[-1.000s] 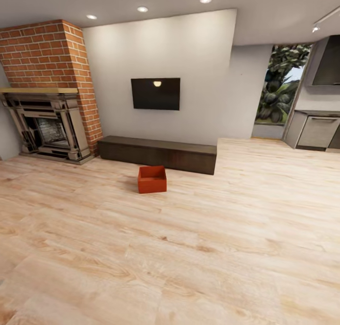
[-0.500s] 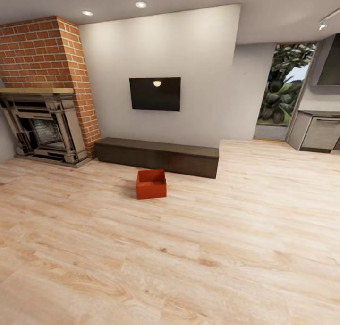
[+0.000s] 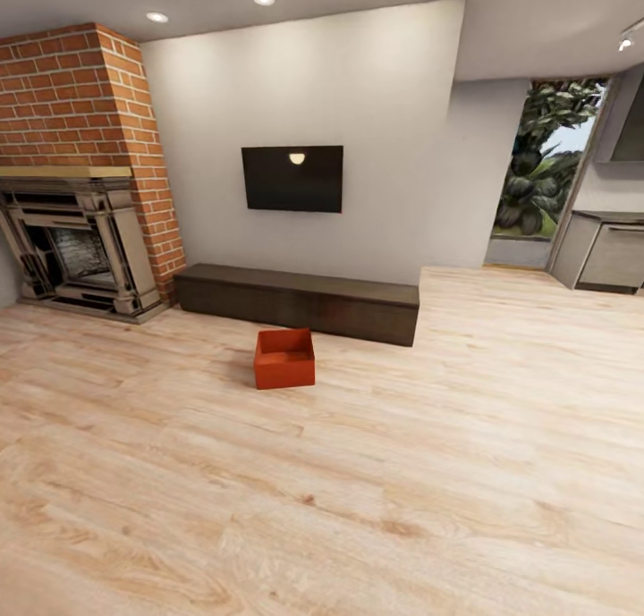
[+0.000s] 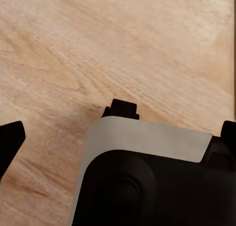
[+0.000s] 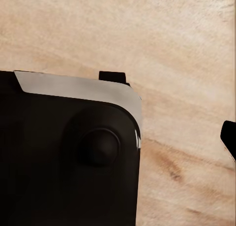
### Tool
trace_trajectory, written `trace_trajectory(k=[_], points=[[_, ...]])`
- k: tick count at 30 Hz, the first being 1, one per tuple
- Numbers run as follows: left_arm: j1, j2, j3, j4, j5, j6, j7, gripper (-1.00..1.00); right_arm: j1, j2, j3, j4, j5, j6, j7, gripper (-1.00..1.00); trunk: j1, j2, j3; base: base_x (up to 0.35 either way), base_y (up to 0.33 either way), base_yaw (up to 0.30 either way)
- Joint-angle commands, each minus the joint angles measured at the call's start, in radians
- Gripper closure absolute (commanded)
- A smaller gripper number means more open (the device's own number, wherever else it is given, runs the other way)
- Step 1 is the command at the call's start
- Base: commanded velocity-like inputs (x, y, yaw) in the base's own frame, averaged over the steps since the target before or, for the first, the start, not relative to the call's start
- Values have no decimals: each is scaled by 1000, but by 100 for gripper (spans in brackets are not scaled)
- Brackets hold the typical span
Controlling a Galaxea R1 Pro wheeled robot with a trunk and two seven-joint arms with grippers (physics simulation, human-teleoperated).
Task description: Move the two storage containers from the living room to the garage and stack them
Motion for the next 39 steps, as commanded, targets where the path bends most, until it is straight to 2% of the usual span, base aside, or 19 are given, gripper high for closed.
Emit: trace_trajectory(k=[1, 39], points=[[-1, 0, -1, 1, 5, -3, 1, -100, -1, 0, 8, 3, -6, -5, -2, -100, 1, 0, -1, 322, 0, 0], [-1, 0, -1, 1, 5, -4, 1, -100, -1, 0, 8, 3, -6, -5, -2, -100, 1, 0, -1, 322, 0, 0]])
